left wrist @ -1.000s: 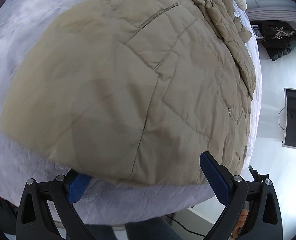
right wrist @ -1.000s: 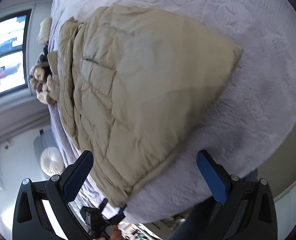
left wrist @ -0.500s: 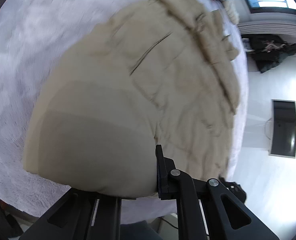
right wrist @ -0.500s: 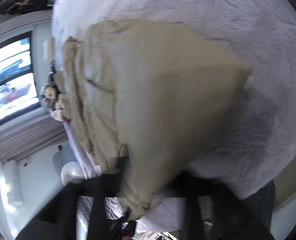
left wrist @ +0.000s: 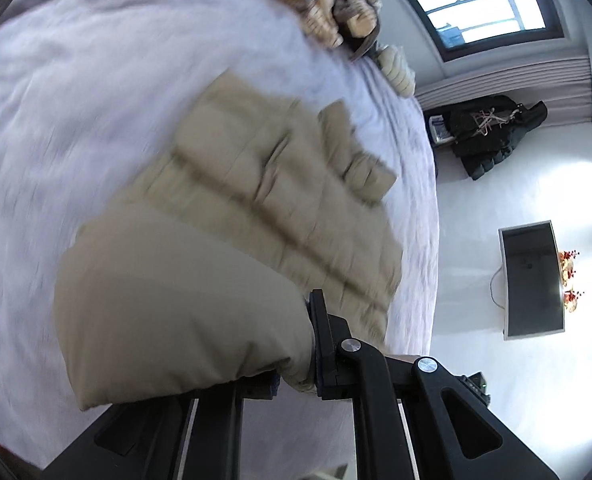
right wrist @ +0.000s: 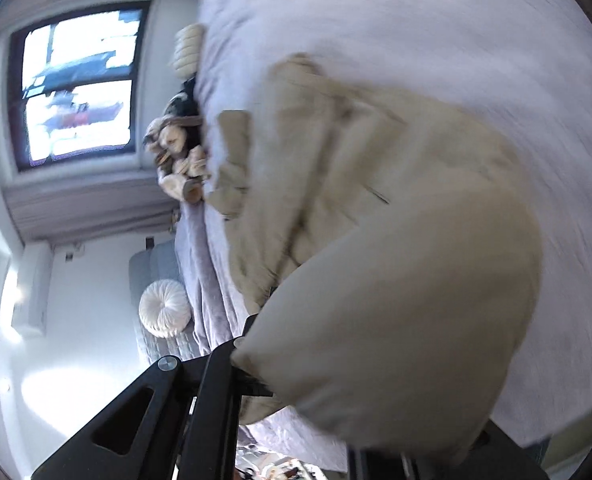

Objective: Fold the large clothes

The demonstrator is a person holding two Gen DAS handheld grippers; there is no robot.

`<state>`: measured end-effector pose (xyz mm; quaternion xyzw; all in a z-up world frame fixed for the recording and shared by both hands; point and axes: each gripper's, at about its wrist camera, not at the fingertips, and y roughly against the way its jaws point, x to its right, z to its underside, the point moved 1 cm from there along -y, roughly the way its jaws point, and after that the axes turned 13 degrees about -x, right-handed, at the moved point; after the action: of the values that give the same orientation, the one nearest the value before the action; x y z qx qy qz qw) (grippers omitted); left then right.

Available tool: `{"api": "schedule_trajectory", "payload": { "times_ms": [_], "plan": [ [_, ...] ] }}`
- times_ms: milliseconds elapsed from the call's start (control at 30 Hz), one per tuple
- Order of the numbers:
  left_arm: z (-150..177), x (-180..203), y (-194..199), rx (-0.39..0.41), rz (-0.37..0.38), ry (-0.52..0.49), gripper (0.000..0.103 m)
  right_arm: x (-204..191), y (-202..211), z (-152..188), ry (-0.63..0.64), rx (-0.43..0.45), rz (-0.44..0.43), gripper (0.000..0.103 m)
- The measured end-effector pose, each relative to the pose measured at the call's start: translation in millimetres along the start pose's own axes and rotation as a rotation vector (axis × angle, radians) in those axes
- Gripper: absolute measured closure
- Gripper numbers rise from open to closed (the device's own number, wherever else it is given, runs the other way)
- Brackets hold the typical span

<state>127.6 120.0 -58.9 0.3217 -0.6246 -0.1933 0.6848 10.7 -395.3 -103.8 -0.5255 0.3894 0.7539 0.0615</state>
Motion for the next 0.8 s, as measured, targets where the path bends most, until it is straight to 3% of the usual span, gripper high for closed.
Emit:
{"api": "schedule_trajectory", "payload": {
  "times_ms": [233, 400, 567, 800],
  "plan": [
    [-78, 52, -5, 0.076, -0.074, -0.058, 0.09, -81, -28, -88, 0.217, -0.063, 0.093, 0.094],
    [-128, 50, -33, 0.067, -0.138, -0.051, 0.09, -111, -66, -145, 0.256, -0.091, 0.175, 0.094],
    [-175, 27, -80, 0.005, -0.182, -0.031, 0.09, -104, -106, -191, 0.207, -0.102, 0.24, 0.094],
    [-208, 22, -120, -0.089, -0.298, -0.084, 0.089, -79, -141, -219, 0.118, -0.077, 0.294, 0.093]
  ]
}}
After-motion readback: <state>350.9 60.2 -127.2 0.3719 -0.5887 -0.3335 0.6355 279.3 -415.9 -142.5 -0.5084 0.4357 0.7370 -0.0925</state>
